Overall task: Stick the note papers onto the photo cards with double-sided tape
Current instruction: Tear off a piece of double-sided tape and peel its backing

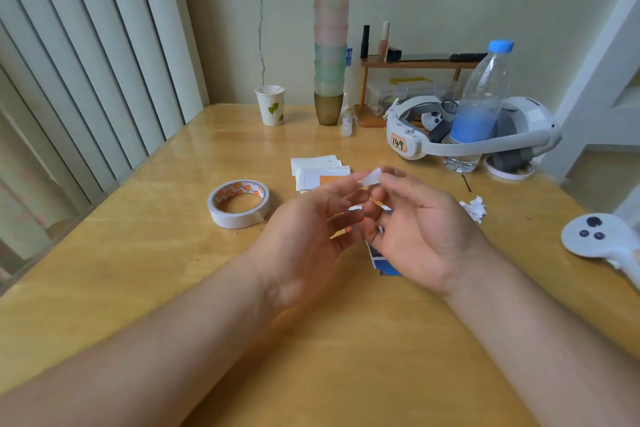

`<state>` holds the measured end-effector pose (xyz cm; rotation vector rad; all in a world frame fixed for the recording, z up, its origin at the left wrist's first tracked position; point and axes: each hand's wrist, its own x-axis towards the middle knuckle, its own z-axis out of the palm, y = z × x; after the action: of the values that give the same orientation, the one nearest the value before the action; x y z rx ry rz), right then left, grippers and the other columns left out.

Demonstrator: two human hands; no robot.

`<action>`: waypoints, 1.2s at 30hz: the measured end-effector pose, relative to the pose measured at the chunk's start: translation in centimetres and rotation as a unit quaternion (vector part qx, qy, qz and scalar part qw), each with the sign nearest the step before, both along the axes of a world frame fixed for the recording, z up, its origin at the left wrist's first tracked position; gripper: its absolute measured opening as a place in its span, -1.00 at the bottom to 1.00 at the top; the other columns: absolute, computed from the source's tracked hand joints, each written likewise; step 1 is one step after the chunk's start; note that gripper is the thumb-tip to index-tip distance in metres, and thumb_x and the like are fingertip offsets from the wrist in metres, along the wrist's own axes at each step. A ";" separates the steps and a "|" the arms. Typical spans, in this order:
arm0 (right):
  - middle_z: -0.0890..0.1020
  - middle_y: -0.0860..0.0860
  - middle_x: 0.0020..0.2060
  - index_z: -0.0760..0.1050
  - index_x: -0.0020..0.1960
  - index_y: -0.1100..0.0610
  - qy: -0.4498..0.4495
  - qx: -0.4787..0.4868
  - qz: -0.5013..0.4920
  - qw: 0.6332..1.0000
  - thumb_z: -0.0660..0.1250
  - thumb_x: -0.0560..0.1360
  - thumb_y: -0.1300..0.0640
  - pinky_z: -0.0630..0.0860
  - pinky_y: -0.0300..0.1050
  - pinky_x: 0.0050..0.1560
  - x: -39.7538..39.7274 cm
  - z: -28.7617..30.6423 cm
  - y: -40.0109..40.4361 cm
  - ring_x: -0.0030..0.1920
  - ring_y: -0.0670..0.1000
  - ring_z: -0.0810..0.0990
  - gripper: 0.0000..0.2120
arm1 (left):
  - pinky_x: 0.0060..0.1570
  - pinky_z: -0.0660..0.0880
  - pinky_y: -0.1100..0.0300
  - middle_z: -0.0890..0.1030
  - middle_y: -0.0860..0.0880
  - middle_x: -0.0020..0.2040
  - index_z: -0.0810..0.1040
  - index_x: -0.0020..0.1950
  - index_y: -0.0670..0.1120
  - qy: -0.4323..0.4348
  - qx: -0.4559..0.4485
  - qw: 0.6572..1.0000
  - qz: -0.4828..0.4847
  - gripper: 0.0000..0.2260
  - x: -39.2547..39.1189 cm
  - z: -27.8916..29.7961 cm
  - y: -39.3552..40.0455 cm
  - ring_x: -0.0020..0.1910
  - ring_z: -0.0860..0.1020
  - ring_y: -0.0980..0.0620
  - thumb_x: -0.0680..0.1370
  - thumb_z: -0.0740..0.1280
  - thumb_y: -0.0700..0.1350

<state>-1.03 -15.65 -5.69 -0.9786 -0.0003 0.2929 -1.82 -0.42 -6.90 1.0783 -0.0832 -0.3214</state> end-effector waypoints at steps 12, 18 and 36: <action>0.61 -0.03 -0.31 0.69 -0.09 0.06 -0.024 -0.005 -0.024 0.999 0.46 0.36 0.18 0.22 -0.15 -0.24 0.4 -0.4 0.3 -0.21 -0.03 0.40 -0.86 | 0.23 0.40 0.10 0.63 0.01 0.09 0.74 0.18 0.02 0.048 -0.043 0.998 -0.023 -0.64 -0.3 0.3 -0.1 0.10 0.54 -0.06 0.54 0.23 -0.19; 0.65 -0.02 -0.25 0.73 -0.12 0.04 -0.048 -0.026 -0.062 0.997 0.47 0.39 0.17 0.32 -0.20 -0.32 0.1 -0.8 0.8 -0.27 -0.06 0.47 -0.89 | 0.22 0.39 0.10 0.64 0.03 0.16 0.74 0.19 0.04 0.076 -0.043 0.996 -0.014 -0.73 -0.3 0.4 0.1 0.15 0.54 -0.06 0.57 0.32 -0.09; 0.69 -0.14 -0.09 0.73 0.06 -0.22 -0.249 -0.339 -0.241 0.874 0.40 0.61 -0.01 0.55 -0.15 -0.18 -0.2 -1.9 1.1 -0.26 -0.14 0.63 -0.85 | 0.01 0.49 0.13 0.64 0.00 0.14 0.70 0.23 -0.03 0.092 -0.077 0.993 0.010 -0.60 -0.2 0.4 0.3 0.07 0.62 -0.08 0.41 0.33 -0.10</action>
<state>-1.24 -14.56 -7.64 -1.6901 -0.1294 -0.4670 -2.02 -0.16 -6.50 0.8914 0.0661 -0.3877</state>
